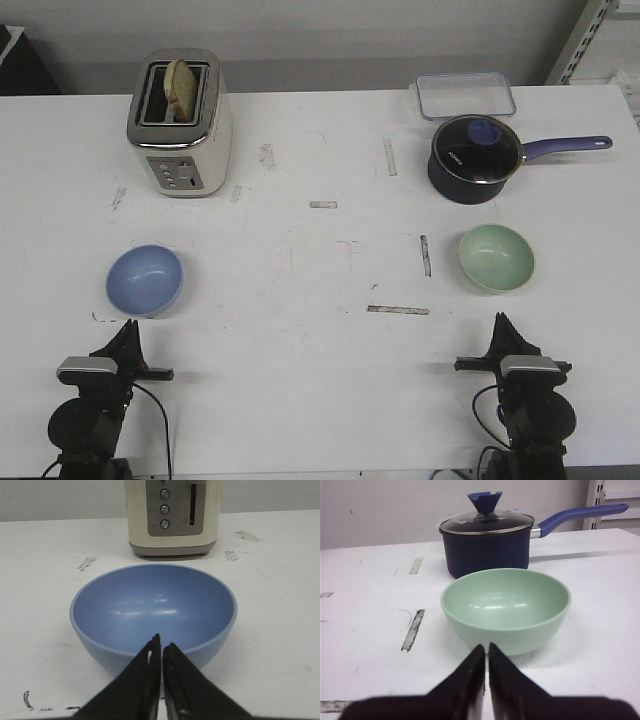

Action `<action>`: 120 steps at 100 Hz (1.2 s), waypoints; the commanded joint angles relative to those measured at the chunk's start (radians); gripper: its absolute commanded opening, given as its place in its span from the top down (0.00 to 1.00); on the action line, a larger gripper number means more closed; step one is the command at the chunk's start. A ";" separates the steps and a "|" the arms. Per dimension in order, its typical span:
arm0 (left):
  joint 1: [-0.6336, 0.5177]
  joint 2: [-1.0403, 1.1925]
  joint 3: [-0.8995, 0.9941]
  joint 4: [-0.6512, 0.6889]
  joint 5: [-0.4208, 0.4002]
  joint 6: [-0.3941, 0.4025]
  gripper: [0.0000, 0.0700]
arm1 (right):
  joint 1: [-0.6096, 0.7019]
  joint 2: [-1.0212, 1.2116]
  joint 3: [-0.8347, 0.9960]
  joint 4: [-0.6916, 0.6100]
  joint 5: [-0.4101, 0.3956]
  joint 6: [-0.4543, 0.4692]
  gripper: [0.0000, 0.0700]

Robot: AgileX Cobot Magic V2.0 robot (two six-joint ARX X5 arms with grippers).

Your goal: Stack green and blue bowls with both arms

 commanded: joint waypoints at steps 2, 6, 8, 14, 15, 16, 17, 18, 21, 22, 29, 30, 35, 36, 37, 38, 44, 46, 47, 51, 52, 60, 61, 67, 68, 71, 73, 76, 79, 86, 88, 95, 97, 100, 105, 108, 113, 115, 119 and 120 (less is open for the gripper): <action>0.000 -0.002 -0.020 0.011 0.000 -0.002 1.00 | 0.001 0.000 -0.002 0.010 0.000 0.016 0.99; 0.000 -0.002 -0.020 0.011 0.000 -0.002 1.00 | 0.001 -0.001 -0.002 0.010 0.000 0.016 0.99; 0.000 -0.002 -0.020 0.011 0.000 -0.002 1.00 | 0.001 -0.001 -0.002 0.010 0.000 0.016 0.99; 0.000 -0.002 -0.020 0.011 0.000 -0.002 1.00 | 0.001 0.000 -0.002 0.011 0.000 0.016 0.99; 0.000 -0.002 -0.020 0.010 0.000 -0.002 1.00 | 0.001 -0.001 -0.002 0.011 0.001 0.016 0.99; 0.000 -0.002 -0.020 0.010 0.000 -0.002 1.00 | 0.001 -0.001 -0.002 0.013 0.001 0.016 0.99; 0.000 -0.002 -0.020 0.011 0.000 -0.002 1.00 | 0.001 0.000 -0.002 0.016 0.000 0.016 0.99; 0.000 -0.002 -0.020 0.010 0.000 -0.002 1.00 | 0.001 0.000 -0.002 0.018 0.000 0.016 0.99; 0.000 -0.002 -0.020 0.010 0.000 -0.002 1.00 | 0.000 0.000 -0.002 0.019 0.001 0.016 0.99; 0.000 -0.002 -0.020 0.011 0.000 -0.002 1.00 | 0.000 0.000 -0.002 0.021 0.000 0.016 0.99; 0.000 -0.002 -0.020 0.010 0.000 -0.002 1.00 | 0.001 0.000 -0.002 0.034 0.000 0.016 0.99; 0.000 -0.002 -0.020 0.011 0.000 -0.002 1.00 | 0.001 -0.001 -0.002 0.036 0.000 0.016 0.99; 0.000 -0.002 -0.020 0.011 0.000 -0.002 1.00 | 0.000 0.000 -0.002 0.055 0.001 0.016 0.99; 0.000 -0.002 -0.020 0.011 0.000 -0.002 1.00 | 0.000 -0.001 -0.002 0.058 0.001 0.016 0.99; 0.000 -0.002 -0.020 0.011 0.000 -0.002 1.00 | 0.001 0.000 -0.002 0.061 0.002 0.016 0.99; 0.000 -0.002 -0.020 0.011 0.000 -0.002 1.00 | 0.001 0.000 -0.002 0.063 0.002 0.016 0.99; 0.000 -0.002 -0.020 0.011 0.000 -0.002 1.00 | 0.000 0.000 -0.002 0.090 0.021 0.016 0.99; 0.000 -0.002 -0.020 0.011 0.000 -0.002 1.00 | 0.000 0.000 -0.002 0.109 0.030 0.018 0.99; 0.000 -0.002 -0.020 0.011 0.000 -0.002 1.00 | 0.000 0.000 -0.002 0.121 0.032 0.020 0.99; 0.000 -0.002 -0.020 0.011 0.000 -0.002 1.00 | 0.000 -0.001 -0.002 0.179 0.034 0.021 0.99; 0.000 -0.002 -0.020 0.011 0.000 -0.002 1.00 | 0.000 0.000 -0.002 0.197 0.034 0.021 0.99; 0.000 -0.002 -0.020 0.011 0.000 -0.002 1.00 | 0.000 0.000 0.003 0.372 0.034 0.020 0.99; 0.000 -0.002 -0.020 0.011 0.000 -0.002 1.00 | 0.000 0.000 0.006 0.391 0.035 0.020 0.99; 0.000 -0.002 -0.020 0.011 0.000 -0.002 1.00 | 0.000 0.001 0.040 0.457 0.064 0.019 0.99; 0.000 -0.002 -0.020 0.011 0.000 -0.002 1.00 | 0.000 0.002 0.050 0.457 0.072 0.018 0.99; 0.000 -0.002 -0.020 0.011 0.000 -0.002 1.00 | 0.000 0.006 0.084 0.448 0.091 0.016 0.99; 0.000 -0.002 -0.020 0.011 0.000 -0.002 1.00 | 0.000 0.013 0.111 0.434 0.102 0.016 0.99; 0.000 -0.002 -0.020 0.011 0.000 -0.002 1.00 | 0.000 0.027 0.157 0.399 0.116 0.015 0.99; 0.000 -0.002 -0.020 0.011 0.000 -0.002 1.00 | 0.000 0.046 0.210 0.351 0.130 0.010 0.99; 0.000 -0.002 -0.020 0.011 0.000 -0.001 1.00 | 0.000 0.117 0.346 0.230 0.137 -0.013 0.99; 0.000 -0.002 -0.020 0.011 0.000 -0.001 1.00 | 0.000 0.143 0.386 0.201 0.138 -0.020 0.99; 0.000 -0.002 -0.020 0.011 0.000 -0.002 1.00 | 0.000 0.245 0.525 0.106 0.130 -0.047 0.99; 0.000 -0.002 -0.020 0.011 0.000 -0.002 1.00 | 0.000 0.276 0.563 0.081 0.130 -0.053 0.99; 0.000 -0.002 -0.020 0.011 0.000 -0.002 1.00 | 0.000 0.324 0.620 0.043 0.130 -0.058 0.99; 0.000 -0.002 -0.020 0.011 0.000 -0.002 1.00 | 0.000 0.407 0.711 -0.025 0.130 -0.059 0.94; 0.000 -0.002 -0.020 0.011 0.000 -0.002 1.00 | 0.000 0.457 0.764 -0.069 0.130 -0.060 0.88; 0.000 -0.002 -0.020 0.011 0.000 0.000 1.00 | 0.000 0.542 0.850 -0.149 0.130 -0.068 0.73; 0.000 -0.002 -0.020 0.011 -0.002 0.000 1.00 | 0.000 0.576 0.883 -0.183 0.130 -0.073 0.66; 0.000 -0.002 -0.020 0.011 -0.008 0.000 1.00 | 0.000 0.644 0.945 -0.251 0.130 -0.089 0.52; 0.000 -0.002 -0.020 0.011 -0.010 0.000 1.00 | -0.001 0.661 0.959 -0.267 0.130 -0.093 0.49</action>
